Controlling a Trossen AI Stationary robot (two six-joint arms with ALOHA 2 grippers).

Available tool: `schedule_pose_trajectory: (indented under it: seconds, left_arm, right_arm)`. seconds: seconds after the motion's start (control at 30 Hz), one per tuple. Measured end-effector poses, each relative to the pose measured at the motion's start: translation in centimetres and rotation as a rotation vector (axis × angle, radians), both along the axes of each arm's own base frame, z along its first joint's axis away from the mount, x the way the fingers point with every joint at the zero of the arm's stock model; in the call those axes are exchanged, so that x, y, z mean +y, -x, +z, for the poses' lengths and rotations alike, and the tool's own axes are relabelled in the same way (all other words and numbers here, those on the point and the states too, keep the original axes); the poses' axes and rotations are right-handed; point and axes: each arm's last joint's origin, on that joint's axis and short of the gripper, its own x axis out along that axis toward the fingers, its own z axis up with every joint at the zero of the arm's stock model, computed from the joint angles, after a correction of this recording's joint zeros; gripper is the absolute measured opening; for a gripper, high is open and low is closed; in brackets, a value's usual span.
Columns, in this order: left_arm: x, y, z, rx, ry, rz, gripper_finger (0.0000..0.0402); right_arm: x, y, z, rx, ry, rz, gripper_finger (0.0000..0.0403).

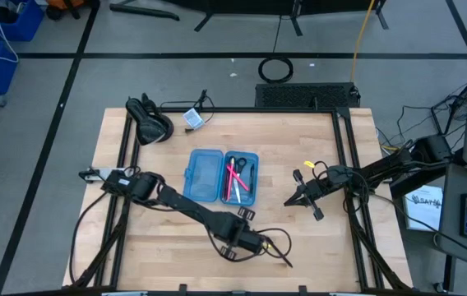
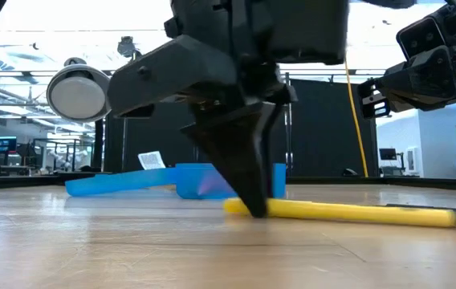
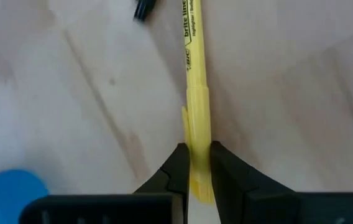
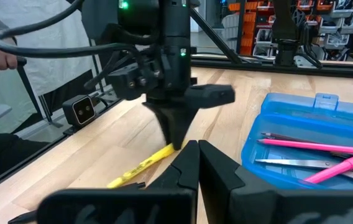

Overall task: Pick & place school supplies into a supply box
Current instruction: Put the yellow pen into the blue supply box

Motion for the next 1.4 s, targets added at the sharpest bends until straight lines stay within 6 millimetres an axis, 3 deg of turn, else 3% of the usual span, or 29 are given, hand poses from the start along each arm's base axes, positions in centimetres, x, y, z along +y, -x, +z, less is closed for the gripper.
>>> schedule_pose_trajectory:
  seconds: [0.23, 0.37, 0.6, 0.77, 0.93, 1.07, 1.23, 1.4]
  left_arm:
    - [0.2, 0.4, 1.4, -0.015, -0.029, 0.018, 0.0034]
    - [0.2, 0.5, 1.9, -0.011, -0.042, 0.026, 0.0003]
    - [0.3, 0.4, 2.2, -0.029, -0.015, 0.111, 0.0033]
    - [-0.4, 1.4, 5.1, -0.084, 0.004, 0.106, 0.0005]
    - [-1.3, 4.8, 10.1, -0.187, -0.019, 0.137, 0.0003]
    - [-0.8, 8.8, 12.1, -0.343, -0.003, 0.147, 0.0002]
    - [2.6, 13.6, 10.7, -0.574, 0.188, 0.104, 0.0002]
    - [6.9, 18.2, 7.5, -0.849, 0.412, 0.155, 0.0002]
  right_arm:
    - [0.0, 0.0, 0.0, 0.001, 0.0, 0.0, 0.0]
    - [0.0, 0.0, 0.0, 0.0, 0.0, 0.0, 0.0]
    - [0.0, 0.0, 0.0, 0.001, -0.003, 0.0, 0.0]
    - [0.0, 0.0, 0.0, 0.003, -0.007, 0.0, 0.0]
    - [0.0, 0.0, 0.1, 0.003, -0.022, -0.003, 0.0]
    - [0.0, -0.1, 0.1, 0.0, -0.021, -0.008, 0.0]
    - [0.6, -0.3, -0.3, 0.081, -0.008, 0.026, 0.0]
    - [2.5, -3.3, 2.1, 0.231, 0.064, -0.068, 0.0]
